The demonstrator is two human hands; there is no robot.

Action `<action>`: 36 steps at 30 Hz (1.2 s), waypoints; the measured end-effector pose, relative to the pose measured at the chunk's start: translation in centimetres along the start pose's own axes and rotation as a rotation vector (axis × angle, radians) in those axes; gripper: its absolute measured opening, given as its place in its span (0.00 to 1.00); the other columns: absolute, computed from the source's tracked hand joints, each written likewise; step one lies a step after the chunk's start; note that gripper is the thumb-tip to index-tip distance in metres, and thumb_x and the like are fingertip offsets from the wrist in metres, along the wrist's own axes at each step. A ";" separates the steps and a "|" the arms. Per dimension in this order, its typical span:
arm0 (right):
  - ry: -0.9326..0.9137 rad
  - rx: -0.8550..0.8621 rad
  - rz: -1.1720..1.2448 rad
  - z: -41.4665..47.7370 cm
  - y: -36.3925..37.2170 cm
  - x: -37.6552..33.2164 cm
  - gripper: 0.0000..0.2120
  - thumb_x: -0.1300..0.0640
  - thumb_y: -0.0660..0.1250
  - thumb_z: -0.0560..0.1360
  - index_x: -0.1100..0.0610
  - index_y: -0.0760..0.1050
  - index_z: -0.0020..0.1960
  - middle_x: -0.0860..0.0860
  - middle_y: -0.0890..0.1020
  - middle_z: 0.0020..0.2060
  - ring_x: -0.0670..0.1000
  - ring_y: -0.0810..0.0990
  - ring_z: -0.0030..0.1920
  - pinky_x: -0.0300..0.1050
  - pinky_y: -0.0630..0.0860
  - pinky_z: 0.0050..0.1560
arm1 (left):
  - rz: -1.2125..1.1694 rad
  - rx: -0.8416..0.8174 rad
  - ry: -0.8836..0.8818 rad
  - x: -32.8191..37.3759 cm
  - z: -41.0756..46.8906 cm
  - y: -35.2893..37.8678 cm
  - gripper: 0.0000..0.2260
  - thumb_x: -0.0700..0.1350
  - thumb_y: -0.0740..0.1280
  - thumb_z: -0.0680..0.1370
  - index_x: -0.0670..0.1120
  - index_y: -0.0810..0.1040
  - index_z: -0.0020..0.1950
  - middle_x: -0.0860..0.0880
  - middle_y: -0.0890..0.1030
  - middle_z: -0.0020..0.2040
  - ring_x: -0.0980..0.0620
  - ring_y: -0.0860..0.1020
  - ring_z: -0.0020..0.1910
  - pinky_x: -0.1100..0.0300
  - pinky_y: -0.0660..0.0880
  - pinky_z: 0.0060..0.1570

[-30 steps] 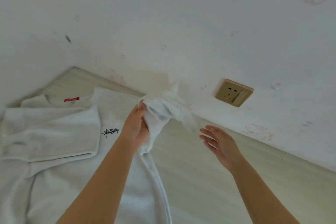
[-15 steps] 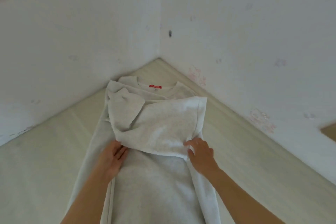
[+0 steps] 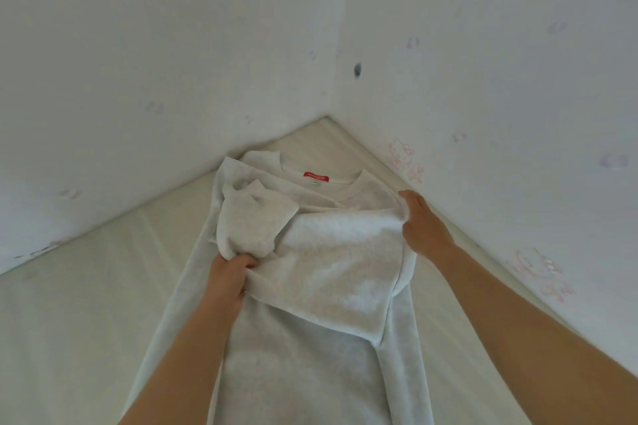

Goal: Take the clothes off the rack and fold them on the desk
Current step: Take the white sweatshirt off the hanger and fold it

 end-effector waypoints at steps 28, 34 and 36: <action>-0.311 -0.023 -0.160 -0.1 10.9 -9.4 0.33 0.42 0.54 0.79 0.52 0.47 0.79 0.44 0.47 0.78 0.46 0.45 0.77 0.51 0.50 0.75 | -0.651 0.030 -0.076 2.1 2.4 -13.1 0.20 0.45 0.69 0.75 0.47 0.74 0.66 0.44 0.82 0.58 0.44 0.80 0.58 0.46 0.79 0.47; -0.309 0.022 -0.164 3.3 8.7 -11.0 0.19 0.45 0.56 0.80 0.51 0.69 0.68 0.47 0.68 0.70 0.51 0.56 0.75 0.55 0.53 0.70 | -0.655 0.019 -0.016 3.3 2.7 -14.5 0.17 0.42 0.67 0.76 0.46 0.75 0.65 0.44 0.82 0.57 0.44 0.80 0.57 0.46 0.78 0.50; -0.265 0.167 -0.137 3.6 6.8 -11.1 0.17 0.45 0.58 0.78 0.54 0.75 0.59 0.50 0.73 0.63 0.54 0.65 0.69 0.56 0.56 0.67 | -0.684 0.004 0.009 3.7 2.9 -15.0 0.17 0.45 0.67 0.77 0.46 0.75 0.65 0.45 0.83 0.58 0.45 0.80 0.58 0.46 0.76 0.54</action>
Point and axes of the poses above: each hand's wrist, its own z-axis towards the middle knuckle, its own y-axis out of the palm, x = y × z, the point moved 9 cm from there along z, towards the middle knuckle
